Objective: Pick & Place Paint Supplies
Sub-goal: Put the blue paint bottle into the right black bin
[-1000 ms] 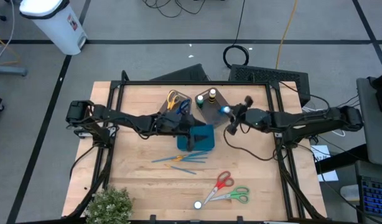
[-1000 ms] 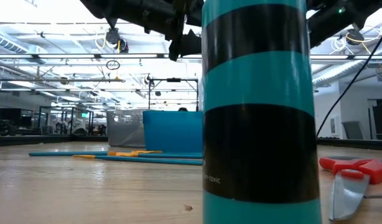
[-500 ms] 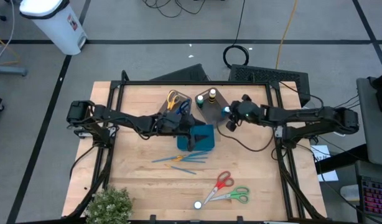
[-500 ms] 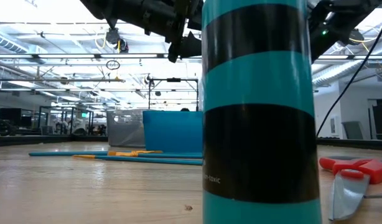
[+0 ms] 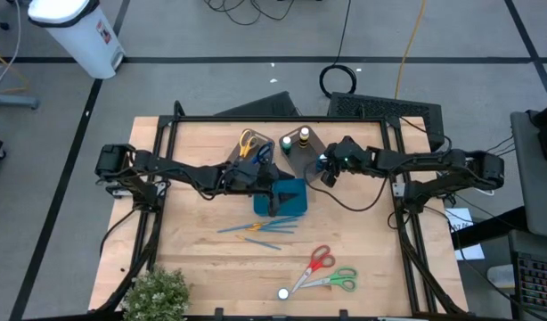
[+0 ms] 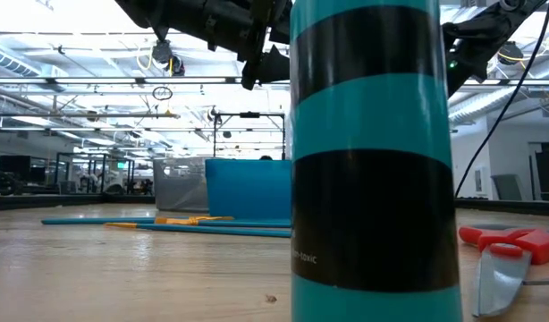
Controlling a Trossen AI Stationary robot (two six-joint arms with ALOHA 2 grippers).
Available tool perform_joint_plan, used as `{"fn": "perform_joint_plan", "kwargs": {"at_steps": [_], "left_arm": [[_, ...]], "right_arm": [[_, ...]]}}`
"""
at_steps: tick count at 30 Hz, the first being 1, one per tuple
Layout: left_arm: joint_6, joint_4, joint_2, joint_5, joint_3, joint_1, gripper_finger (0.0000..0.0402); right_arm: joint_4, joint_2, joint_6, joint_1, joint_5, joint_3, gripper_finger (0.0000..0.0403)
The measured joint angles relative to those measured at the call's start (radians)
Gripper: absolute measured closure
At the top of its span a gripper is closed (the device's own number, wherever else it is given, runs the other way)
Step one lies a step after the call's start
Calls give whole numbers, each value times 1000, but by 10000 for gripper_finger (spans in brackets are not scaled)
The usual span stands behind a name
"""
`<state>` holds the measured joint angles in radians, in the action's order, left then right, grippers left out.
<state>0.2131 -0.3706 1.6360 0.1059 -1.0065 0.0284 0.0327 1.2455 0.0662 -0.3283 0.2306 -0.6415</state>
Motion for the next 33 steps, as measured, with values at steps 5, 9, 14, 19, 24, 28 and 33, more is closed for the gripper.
{"fn": "perform_joint_plan", "kwargs": {"at_steps": [5, 9, 14, 19, 24, 28, 33], "left_arm": [[0, 0, 0, 0, 0, 0, 108], [0, 0, 0, 0, 0, 0, 103], [0, 0, 0, 0, 0, 0, 99], [0, 0, 0, 0, 0, 0, 103], [0, 0, 0, 0, 0, 0, 105], [0, 1, 0, 0, 0, 0, 105], [0, 2, 0, 0, 0, 0, 105]], "right_arm": [[-5, 9, 1, 0, 1, -1, 274], [-4, 9, 1, 0, 1, -1, 274], [-8, 9, 1, 0, 2, -1, 272], [-8, 10, 0, 0, 2, -1, 251], [-41, 10, -2, 0, 2, -1, 218], [-67, 5, -3, 2, 1, -1, 189], [-59, -28, -29, 3, 1, 0, 165]]}}
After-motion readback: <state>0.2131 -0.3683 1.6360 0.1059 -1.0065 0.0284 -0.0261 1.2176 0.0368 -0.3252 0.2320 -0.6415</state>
